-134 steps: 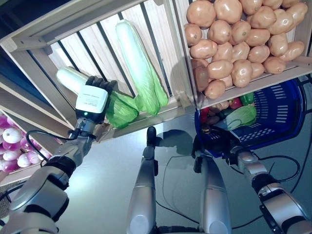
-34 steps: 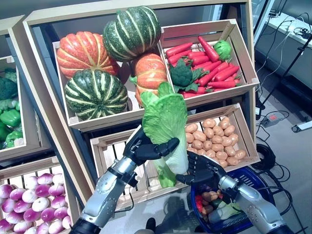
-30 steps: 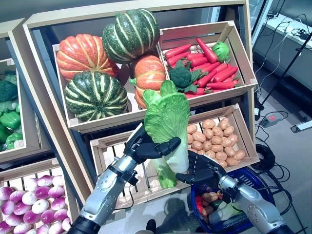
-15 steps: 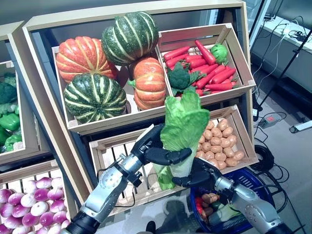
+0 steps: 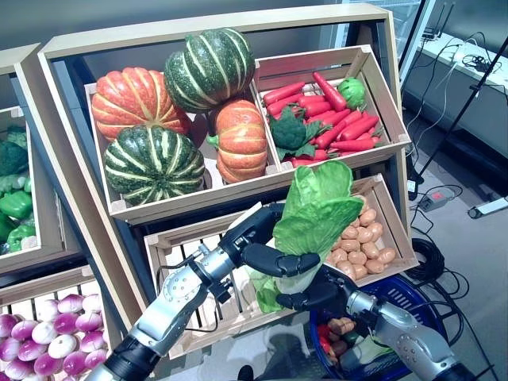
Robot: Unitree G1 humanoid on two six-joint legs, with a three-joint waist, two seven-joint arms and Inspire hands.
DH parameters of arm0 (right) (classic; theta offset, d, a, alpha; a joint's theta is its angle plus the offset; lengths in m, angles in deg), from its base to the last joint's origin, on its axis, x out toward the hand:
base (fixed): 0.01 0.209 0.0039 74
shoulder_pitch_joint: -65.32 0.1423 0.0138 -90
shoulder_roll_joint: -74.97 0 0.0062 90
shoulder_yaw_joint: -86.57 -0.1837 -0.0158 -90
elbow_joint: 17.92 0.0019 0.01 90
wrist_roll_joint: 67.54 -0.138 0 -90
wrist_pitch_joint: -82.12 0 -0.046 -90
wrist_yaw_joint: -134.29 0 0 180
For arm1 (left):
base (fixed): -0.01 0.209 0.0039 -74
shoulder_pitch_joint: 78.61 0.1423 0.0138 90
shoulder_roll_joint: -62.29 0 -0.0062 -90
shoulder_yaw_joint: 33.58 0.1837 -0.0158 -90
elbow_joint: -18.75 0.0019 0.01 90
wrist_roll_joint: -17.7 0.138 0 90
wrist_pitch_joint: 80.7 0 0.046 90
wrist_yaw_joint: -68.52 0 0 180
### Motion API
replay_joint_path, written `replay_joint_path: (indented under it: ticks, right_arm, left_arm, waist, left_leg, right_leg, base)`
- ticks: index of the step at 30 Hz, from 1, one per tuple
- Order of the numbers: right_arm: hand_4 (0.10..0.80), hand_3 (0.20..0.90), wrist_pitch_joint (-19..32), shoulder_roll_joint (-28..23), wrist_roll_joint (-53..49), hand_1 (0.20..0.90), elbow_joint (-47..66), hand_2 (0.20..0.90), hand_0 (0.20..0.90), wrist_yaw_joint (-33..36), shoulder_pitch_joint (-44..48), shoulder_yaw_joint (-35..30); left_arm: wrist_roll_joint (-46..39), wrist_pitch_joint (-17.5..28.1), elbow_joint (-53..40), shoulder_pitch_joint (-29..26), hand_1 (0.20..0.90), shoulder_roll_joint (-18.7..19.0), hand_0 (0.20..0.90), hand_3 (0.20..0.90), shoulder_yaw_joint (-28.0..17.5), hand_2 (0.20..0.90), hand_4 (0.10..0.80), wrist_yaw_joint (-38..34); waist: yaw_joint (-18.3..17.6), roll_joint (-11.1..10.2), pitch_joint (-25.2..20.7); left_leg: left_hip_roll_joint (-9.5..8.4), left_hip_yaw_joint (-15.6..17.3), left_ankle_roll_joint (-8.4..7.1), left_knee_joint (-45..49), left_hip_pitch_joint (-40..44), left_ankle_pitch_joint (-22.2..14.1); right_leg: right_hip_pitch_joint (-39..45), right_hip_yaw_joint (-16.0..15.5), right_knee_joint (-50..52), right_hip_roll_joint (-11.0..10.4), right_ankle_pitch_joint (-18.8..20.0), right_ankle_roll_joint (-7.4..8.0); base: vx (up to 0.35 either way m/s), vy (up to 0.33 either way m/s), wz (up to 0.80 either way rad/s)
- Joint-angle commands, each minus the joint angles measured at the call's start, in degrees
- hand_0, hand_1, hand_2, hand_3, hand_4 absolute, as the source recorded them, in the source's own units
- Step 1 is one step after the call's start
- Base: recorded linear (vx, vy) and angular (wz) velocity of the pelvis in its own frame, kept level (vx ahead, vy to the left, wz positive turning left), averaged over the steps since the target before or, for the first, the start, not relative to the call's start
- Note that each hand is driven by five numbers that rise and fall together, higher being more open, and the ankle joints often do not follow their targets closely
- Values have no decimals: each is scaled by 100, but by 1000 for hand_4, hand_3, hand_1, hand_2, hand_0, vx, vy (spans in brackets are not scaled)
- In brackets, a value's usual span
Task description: Put vegetables into the basket
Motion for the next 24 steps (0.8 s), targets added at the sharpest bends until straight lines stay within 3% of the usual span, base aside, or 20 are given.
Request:
replay_joint_path:
  ticks: [1, 24]
  right_arm:
    - [800, 900, 466, 138, -591, 900, 690, 900, 900, -84, 777, -50]
    - [800, 900, 1425, 569, -1041, 900, 884, 900, 900, -161, 872, -330]
  left_arm:
    - [-15, 301, -412, -610, 300, 16, 300, 300, 351, 300, 400, 406]
    - [-9, 12, -85, -482, 300, -176, 300, 300, 245, 300, 400, 256]
  waist:
    - [11, -228, -400]
    - [41, -186, -411]
  left_leg:
    - [-158, 116, 139, 10, -3, -366]
    - [-153, 95, 159, 10, -48, -362]
  right_leg:
    - [-109, 77, 6, -77, 300, -68]
    - [-147, 77, 6, -79, 285, -72]
  base:
    - [0, 0, 0]
    - [0, 0, 0]
